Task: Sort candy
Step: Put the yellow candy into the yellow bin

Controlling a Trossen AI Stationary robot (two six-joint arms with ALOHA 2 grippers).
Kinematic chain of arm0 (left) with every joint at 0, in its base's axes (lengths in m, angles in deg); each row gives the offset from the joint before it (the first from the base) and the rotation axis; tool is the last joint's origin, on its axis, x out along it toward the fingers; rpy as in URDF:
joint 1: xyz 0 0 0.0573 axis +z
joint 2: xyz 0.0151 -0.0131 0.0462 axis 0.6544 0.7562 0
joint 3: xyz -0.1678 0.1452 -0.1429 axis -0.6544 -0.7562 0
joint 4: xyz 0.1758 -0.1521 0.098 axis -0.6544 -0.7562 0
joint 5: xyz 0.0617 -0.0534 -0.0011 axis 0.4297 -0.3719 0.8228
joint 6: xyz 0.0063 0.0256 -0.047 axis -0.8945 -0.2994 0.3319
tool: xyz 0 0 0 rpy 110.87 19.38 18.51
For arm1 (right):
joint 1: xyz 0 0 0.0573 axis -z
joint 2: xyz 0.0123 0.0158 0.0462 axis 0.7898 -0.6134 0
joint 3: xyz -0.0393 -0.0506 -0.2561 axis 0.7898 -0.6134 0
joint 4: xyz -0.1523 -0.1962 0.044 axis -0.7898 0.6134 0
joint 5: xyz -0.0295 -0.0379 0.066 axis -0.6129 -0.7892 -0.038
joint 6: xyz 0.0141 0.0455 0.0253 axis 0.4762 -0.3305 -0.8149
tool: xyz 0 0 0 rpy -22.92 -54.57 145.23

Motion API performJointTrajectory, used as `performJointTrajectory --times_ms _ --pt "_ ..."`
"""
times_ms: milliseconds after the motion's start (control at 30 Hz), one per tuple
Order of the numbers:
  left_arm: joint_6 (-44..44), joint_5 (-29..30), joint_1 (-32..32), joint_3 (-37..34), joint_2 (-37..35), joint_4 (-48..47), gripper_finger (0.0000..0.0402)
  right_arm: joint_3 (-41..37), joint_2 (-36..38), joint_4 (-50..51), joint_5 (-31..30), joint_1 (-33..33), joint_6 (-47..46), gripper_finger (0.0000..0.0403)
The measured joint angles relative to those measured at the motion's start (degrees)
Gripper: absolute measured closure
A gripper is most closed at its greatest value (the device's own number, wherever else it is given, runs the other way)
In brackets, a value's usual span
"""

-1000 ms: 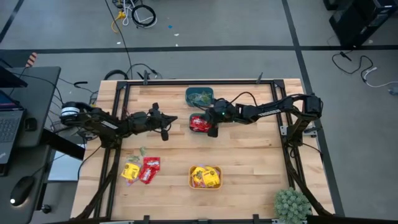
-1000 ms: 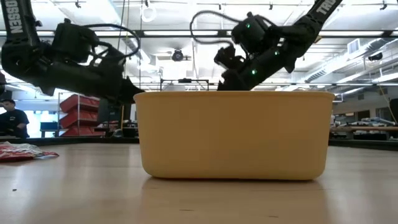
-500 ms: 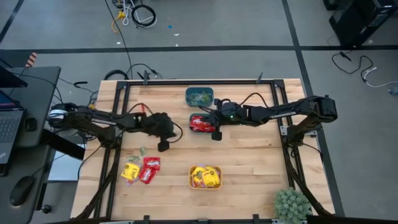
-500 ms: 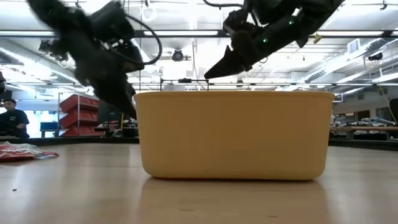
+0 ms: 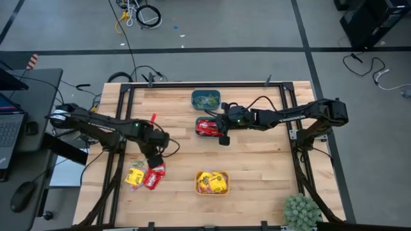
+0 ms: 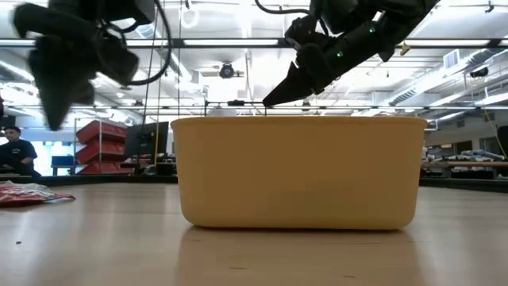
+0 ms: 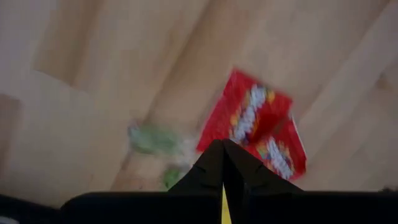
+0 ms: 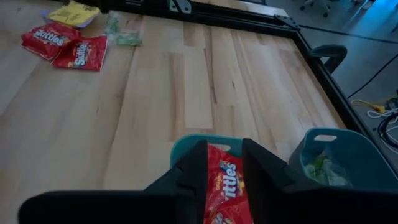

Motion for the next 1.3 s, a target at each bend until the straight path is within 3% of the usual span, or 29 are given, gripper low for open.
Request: performJointTrajectory --times_ms 200,400,700,933,1300 --pt "-2.07 -0.13 -5.11 -0.35 0.04 2.55 0.037 0.0 0.0 0.66 0.0 -0.09 0.01 0.0289" --pt "-4.54 -1.87 -8.68 -0.35 1.09 8.86 0.0314 -0.02 0.0 0.88 0.0 -0.09 0.01 0.0277" --pt "-2.59 -5.51 -12.5 -3.3 6.52 5.88 0.0241 -0.02 -0.04 0.92 0.02 -0.09 0.01 0.0276" --pt "-0.99 -5.96 -15.17 -5.58 7.88 2.74 0.0231 -0.02 -0.07 1.17 0.04 -0.09 0.01 0.0276" --pt "2.5 -11.17 -18.39 -12.78 7.89 10.7 0.0241 -0.04 -0.07 1.32 0.04 -0.09 0.01 0.0276"
